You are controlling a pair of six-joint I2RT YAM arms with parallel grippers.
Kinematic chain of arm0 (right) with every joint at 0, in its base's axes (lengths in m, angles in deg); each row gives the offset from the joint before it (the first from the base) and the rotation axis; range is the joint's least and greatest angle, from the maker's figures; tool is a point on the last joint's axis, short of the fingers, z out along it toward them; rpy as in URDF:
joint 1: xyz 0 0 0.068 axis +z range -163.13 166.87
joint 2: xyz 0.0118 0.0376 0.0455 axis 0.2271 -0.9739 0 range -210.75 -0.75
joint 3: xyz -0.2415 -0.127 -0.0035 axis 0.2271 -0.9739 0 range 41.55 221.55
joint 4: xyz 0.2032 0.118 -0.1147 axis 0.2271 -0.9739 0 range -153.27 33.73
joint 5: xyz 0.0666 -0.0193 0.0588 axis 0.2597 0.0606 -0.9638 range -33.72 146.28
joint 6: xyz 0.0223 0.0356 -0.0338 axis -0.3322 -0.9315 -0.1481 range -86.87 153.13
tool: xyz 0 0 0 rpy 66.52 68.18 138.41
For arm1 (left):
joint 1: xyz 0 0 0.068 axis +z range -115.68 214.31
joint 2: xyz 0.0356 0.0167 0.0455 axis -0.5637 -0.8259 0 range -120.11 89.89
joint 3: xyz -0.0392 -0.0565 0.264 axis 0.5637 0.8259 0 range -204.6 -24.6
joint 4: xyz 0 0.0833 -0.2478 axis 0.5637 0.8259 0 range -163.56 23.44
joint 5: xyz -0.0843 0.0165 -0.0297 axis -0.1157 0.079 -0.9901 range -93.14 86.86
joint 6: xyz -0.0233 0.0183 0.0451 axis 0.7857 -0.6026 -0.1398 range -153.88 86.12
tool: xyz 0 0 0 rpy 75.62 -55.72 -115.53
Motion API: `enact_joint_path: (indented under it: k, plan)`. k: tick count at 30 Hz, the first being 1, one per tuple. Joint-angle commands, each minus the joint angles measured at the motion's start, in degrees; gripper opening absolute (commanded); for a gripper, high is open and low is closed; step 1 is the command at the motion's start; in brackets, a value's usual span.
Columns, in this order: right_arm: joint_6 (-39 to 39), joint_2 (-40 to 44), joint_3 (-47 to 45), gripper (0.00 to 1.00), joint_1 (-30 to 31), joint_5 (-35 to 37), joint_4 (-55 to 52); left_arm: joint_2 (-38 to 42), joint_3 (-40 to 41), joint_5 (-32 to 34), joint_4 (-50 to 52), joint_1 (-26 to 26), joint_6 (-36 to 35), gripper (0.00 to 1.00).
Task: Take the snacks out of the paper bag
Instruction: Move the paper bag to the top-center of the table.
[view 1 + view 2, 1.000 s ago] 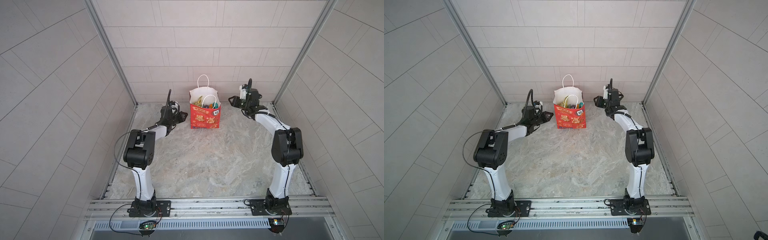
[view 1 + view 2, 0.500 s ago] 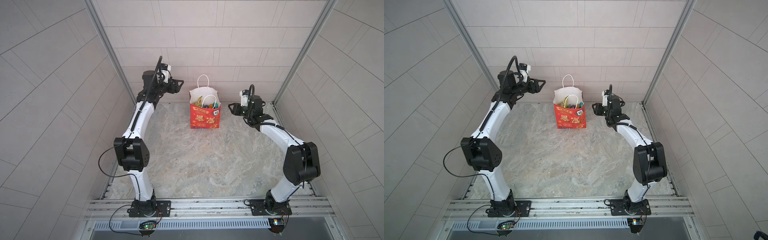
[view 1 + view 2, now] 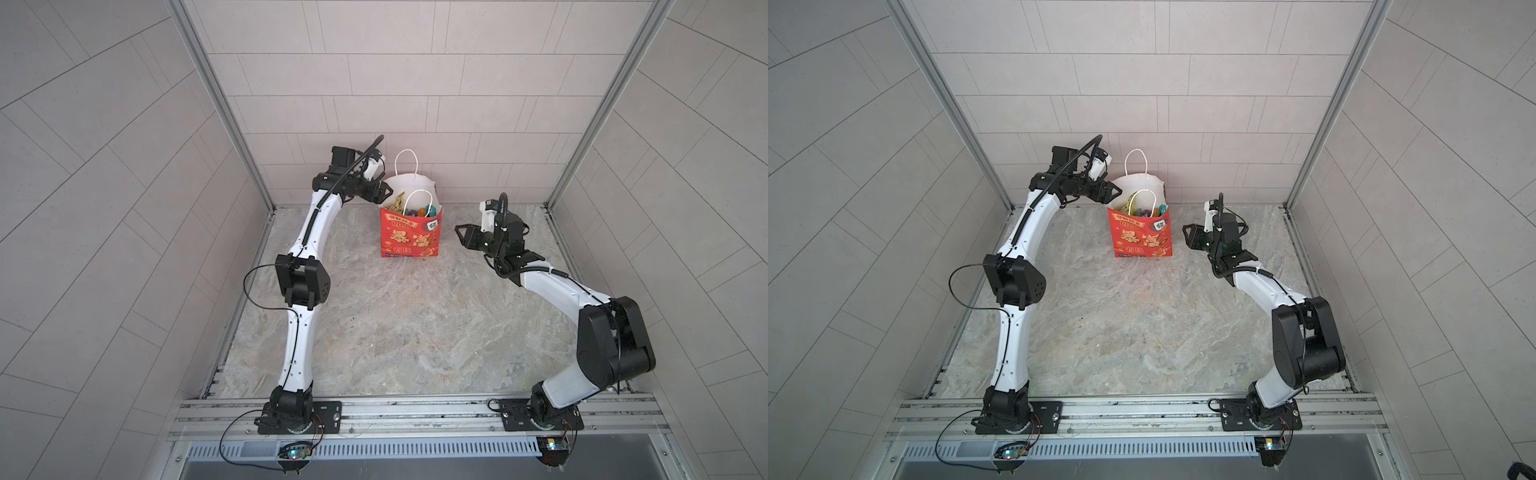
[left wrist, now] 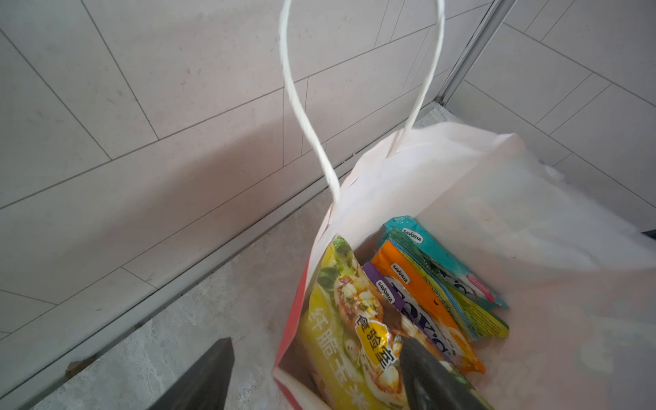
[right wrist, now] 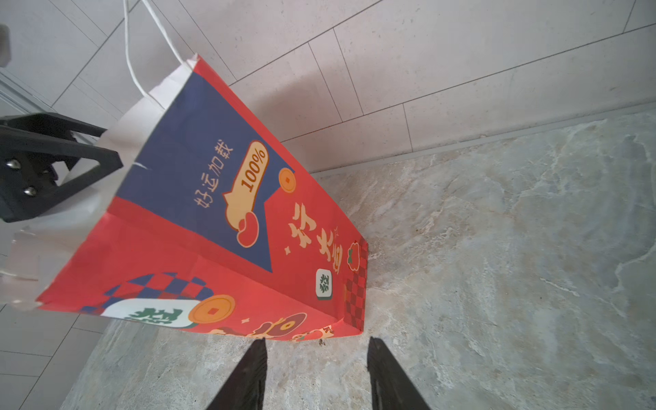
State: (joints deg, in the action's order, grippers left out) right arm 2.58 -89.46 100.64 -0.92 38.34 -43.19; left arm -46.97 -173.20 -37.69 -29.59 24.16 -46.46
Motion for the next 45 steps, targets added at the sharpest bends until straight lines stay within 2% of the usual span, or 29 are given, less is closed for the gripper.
enact_joint_path:
  k: [1, 5, 7, 9, 12, 18, 22, 27, 30, 34, 41, 45]
  plan:
    - [-1.0, 1.5, -1.1, 0.47, 0.6, 1.2, 2.9, 0.8, -2.6, 2.2, -0.3, -0.4, -0.7, 0.75]
    - [-1.2, 1.3, -1.1, 0.47, 1.0, 1.4, 3.1, 0.4, -2.5, 4.3, -1.3, -1.2, -0.8, 0.56]
    - [-0.9, 1.3, -0.9, 0.47, 1.1, 1.6, 3.3, 0.2, -2.6, 4.3, -1.9, -1.5, -0.8, 0.39]
    - [-0.8, 1.2, -0.6, 0.47, 1.1, 1.8, 2.7, 0.0, -2.4, 4.4, -2.4, -1.7, -0.3, 0.35]
    - [-0.6, 1.5, -0.5, 0.47, 1.1, 2.2, 2.8, -0.4, -2.4, 4.4, -2.8, -2.0, 0.0, 0.23]
    - [-0.6, 1.7, -0.5, 0.48, 1.2, 2.6, 2.6, -0.6, -2.4, 5.5, -3.3, -2.7, 0.4, 0.14]
    - [-0.5, 1.8, 0.0, 0.48, 1.2, 2.7, 2.2, 0.5, -1.2, 6.8, -4.0, -2.9, 0.5, 0.01]
    - [-0.1, 0.1, 2.5, 0.49, 1.2, 2.3, 0.8, 3.1, 1.2, 6.2, -5.5, -3.1, 1.4, 0.00]
    - [0.2, -3.6, 7.9, 0.49, 0.4, -0.4, -3.0, 5.9, 4.0, 5.0, -6.1, -3.2, 1.7, 0.00]
    - [-1.1, -9.1, 14.9, 0.48, -1.3, -4.7, -6.6, 11.3, 11.0, 3.4, -8.6, -3.3, 3.0, 0.00]
    - [4.2, -15.1, 25.2, 0.48, -3.0, -5.0, -12.6, 19.5, 23.6, 2.2, -12.4, -4.0, 1.8, 0.00]
    - [4.0, -19.9, 31.0, 0.48, -5.3, -6.6, -13.8, 19.2, 22.5, 2.8, -10.7, -3.6, 1.2, 0.00]
